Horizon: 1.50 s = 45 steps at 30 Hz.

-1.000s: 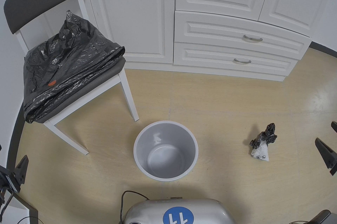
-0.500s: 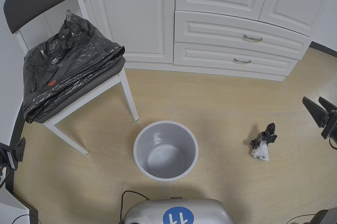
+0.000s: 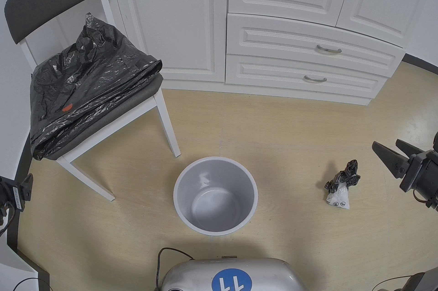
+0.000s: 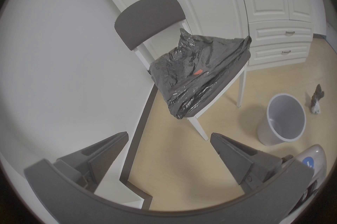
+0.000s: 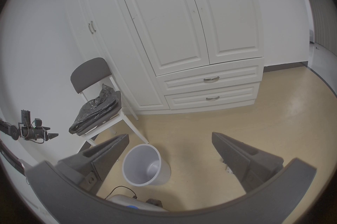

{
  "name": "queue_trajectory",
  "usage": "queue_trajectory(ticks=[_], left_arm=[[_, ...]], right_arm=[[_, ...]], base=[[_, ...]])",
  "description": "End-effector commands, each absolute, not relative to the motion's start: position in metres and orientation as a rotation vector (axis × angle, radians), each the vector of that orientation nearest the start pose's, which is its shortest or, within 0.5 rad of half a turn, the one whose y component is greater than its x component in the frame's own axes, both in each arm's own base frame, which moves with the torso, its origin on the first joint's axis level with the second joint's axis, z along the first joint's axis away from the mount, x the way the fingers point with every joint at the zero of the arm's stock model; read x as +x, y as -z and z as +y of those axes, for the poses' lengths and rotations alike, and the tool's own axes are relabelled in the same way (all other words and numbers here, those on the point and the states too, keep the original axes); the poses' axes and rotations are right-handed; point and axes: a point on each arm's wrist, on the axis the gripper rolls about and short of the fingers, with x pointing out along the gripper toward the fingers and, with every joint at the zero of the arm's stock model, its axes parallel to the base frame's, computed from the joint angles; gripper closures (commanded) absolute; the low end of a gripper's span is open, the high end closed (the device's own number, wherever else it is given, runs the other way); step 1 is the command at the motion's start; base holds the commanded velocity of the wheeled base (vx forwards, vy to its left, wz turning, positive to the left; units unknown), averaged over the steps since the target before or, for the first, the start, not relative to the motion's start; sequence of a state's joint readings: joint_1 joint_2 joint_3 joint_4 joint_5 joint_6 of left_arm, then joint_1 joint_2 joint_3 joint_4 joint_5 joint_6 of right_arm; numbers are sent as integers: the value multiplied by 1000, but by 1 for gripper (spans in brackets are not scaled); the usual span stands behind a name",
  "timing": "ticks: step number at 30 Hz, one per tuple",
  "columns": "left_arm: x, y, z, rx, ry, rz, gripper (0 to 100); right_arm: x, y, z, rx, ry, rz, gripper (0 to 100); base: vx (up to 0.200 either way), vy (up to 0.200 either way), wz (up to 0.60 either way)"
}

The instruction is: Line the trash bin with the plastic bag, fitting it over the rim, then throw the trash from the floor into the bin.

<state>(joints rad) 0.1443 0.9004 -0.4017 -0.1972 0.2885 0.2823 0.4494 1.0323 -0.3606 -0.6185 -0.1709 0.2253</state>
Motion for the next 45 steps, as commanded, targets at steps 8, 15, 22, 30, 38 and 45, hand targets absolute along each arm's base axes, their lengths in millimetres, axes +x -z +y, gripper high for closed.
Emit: queue_trajectory(ticks=[8, 15, 22, 30, 38, 45], left_arm=[[123, -183, 35, 320, -460, 393, 0], [146, -176, 44, 337, -468, 436, 0], [162, -169, 50, 337, -473, 457, 0], [209, -148, 63, 330, -487, 417, 0], [227, -141, 67, 328, -498, 361, 0], [231, -142, 69, 321, -515, 325, 0]], right_arm=[[145, -195, 74, 184, -312, 99, 0], [148, -197, 76, 189, -312, 84, 0], [145, -200, 74, 196, -313, 65, 0], [142, -204, 73, 205, -314, 43, 0], [137, -212, 69, 217, -318, 4, 0], [137, -212, 70, 223, -321, 5, 0]], base=[[0, 0, 0], [0, 0, 0], [0, 0, 0], [0, 0, 0], [0, 0, 0], [0, 0, 0]])
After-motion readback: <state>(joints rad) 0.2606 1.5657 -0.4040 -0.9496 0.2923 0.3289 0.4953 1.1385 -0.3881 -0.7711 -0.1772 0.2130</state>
